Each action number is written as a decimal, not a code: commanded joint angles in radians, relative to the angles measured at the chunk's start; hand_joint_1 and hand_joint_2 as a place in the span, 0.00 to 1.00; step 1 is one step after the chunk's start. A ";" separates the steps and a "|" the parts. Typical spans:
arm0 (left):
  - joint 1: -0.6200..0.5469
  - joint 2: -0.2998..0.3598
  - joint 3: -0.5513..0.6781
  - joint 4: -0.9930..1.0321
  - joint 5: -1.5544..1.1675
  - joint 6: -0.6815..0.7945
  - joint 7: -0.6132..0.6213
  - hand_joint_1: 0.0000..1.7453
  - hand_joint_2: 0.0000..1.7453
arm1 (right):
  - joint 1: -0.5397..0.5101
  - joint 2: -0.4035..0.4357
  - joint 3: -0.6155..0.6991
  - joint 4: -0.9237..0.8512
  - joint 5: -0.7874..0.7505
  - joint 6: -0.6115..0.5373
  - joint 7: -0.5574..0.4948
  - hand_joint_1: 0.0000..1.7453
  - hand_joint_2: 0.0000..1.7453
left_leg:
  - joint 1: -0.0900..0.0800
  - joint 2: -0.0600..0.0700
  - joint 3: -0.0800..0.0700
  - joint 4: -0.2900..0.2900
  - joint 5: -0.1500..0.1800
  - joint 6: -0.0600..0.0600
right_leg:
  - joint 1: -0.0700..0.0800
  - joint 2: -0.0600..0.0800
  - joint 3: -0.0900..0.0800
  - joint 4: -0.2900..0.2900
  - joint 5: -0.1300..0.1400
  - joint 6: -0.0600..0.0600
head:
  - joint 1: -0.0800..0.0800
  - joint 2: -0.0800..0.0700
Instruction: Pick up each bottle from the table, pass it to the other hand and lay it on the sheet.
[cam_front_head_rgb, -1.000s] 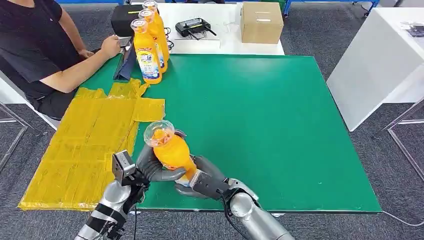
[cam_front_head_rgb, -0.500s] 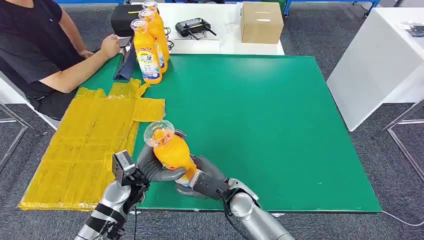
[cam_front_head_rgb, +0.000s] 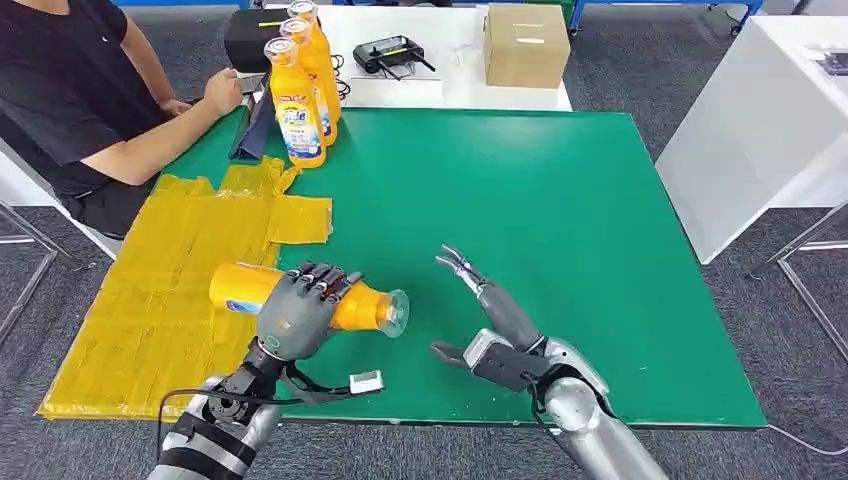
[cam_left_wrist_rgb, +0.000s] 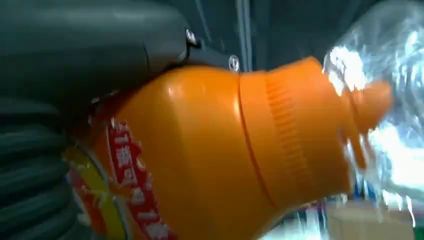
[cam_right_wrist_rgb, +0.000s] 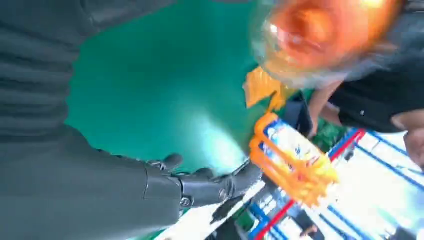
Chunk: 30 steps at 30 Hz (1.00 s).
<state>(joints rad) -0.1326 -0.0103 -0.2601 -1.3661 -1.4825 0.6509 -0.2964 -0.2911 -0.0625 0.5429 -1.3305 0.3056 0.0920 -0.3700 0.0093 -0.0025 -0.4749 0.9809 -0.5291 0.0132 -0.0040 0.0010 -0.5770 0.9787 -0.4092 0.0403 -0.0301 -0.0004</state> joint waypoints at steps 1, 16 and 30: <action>-0.025 0.000 -0.019 0.035 0.174 -0.031 0.005 1.00 1.00 | 0.014 -0.054 -0.017 -0.062 0.002 -0.004 -0.005 0.00 0.00 | 0.000 0.000 0.001 0.000 0.000 0.000 | 0.001 -0.001 0.001 0.000 0.000 -0.001 | 0.000 0.000; -0.023 0.005 -0.016 0.035 0.174 -0.030 0.004 1.00 1.00 | 0.009 -0.049 -0.016 -0.056 0.002 -0.004 -0.004 0.00 0.00 | 0.000 0.000 0.001 -0.001 0.000 0.000 | 0.000 -0.001 0.001 0.000 0.000 0.000 | 0.000 0.000; -0.208 0.084 0.135 0.512 0.123 -0.001 0.075 1.00 1.00 | -0.074 -0.058 0.032 -0.007 -0.032 0.029 -0.015 0.00 0.00 | 0.000 0.002 0.004 -0.003 0.002 -0.001 | 0.000 0.001 0.003 -0.001 0.002 -0.002 | 0.000 0.000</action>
<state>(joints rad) -0.1460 -0.0053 -0.2529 -1.3286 -1.4108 0.6279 -0.2155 -0.2696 -0.0957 0.5268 -1.4000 0.3002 0.0946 -0.3773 0.0095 -0.0022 -0.4755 0.9808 -0.5288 0.0131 -0.0040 0.0010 -0.5773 0.9796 -0.4090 0.0402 -0.0301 -0.0004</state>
